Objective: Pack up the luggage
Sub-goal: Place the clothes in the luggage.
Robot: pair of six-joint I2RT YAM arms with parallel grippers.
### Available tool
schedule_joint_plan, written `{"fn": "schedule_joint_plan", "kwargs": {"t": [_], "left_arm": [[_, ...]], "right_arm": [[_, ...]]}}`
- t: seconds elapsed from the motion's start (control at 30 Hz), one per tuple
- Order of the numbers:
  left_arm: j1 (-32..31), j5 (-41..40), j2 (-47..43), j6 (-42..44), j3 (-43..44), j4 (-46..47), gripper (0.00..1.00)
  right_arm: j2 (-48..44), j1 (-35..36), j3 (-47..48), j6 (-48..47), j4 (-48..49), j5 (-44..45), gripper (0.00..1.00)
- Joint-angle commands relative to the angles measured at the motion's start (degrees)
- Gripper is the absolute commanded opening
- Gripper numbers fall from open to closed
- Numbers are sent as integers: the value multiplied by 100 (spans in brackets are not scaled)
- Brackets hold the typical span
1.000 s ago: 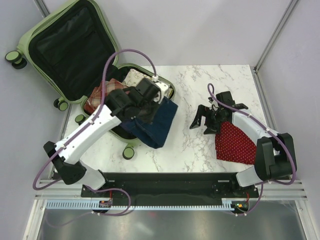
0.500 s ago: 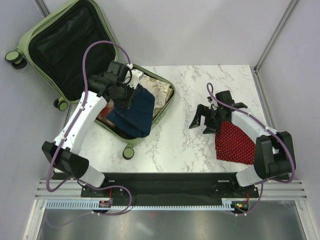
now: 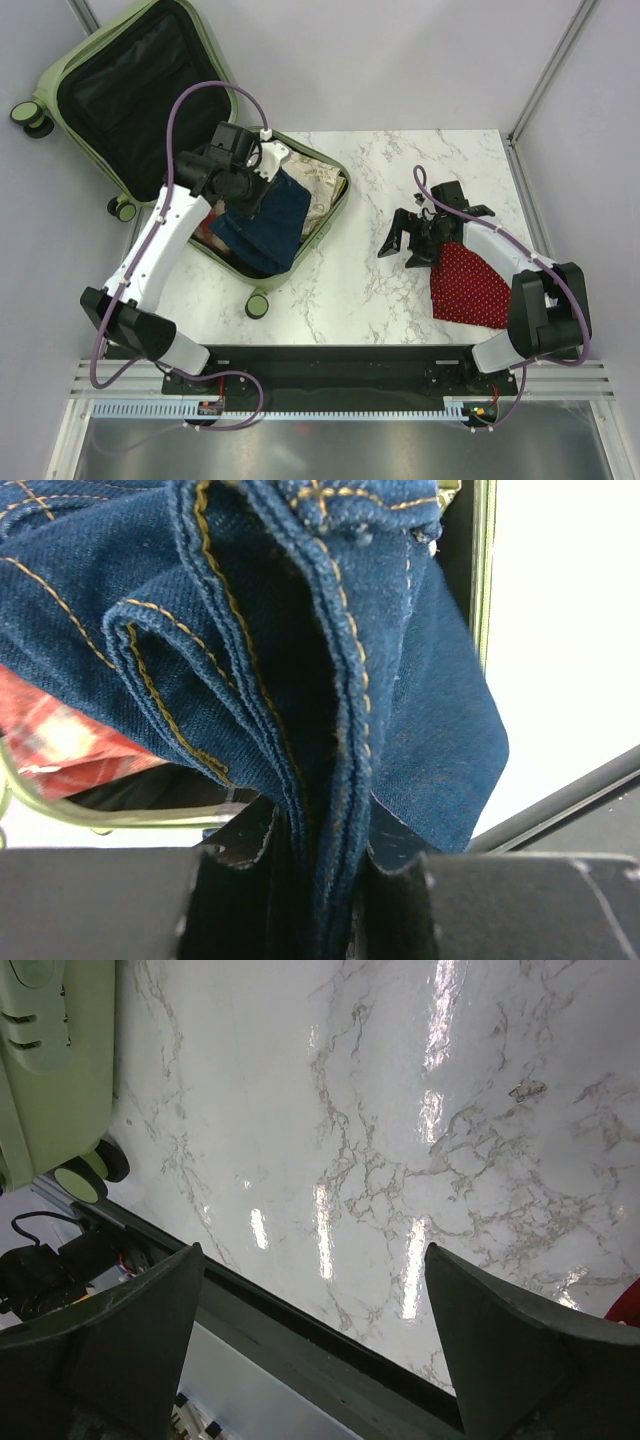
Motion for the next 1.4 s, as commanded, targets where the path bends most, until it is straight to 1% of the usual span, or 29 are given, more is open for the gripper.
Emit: {"fn": "schedule_joint_plan", "kwargs": {"t": [0.0, 0.13, 0.23, 0.27, 0.47, 0.83, 1.03, 1.23, 1.37], "left_arm": [[4, -191, -583, 289, 356, 222, 2], [4, -349, -908, 394, 251, 248, 2], [4, -96, -962, 438, 119, 275, 2], [4, 62, -944, 447, 76, 275, 2], [13, 300, -716, 614, -241, 292, 2], [13, 187, -382, 921, -522, 565, 2], [13, 108, -373, 1158, -865, 986, 2], [22, 318, -224, 1186, -944, 1119, 2], [92, 292, -74, 1203, -1163, 1250, 2]], "right_arm": [[40, 5, 119, -64, 88, -166, 98], [40, -4, 110, -56, 79, -175, 98], [40, 5, 101, -56, 70, -192, 98], [57, 14, 110, -56, 44, -201, 98], [-30, 5, 110, -47, -17, -175, 98], [-109, 5, 4, -56, -53, -192, 98], [-66, 5, 48, -91, -79, -210, 98], [-57, 5, 31, -108, -79, -210, 98], [-83, 5, 13, -117, -88, -201, 98]]}}
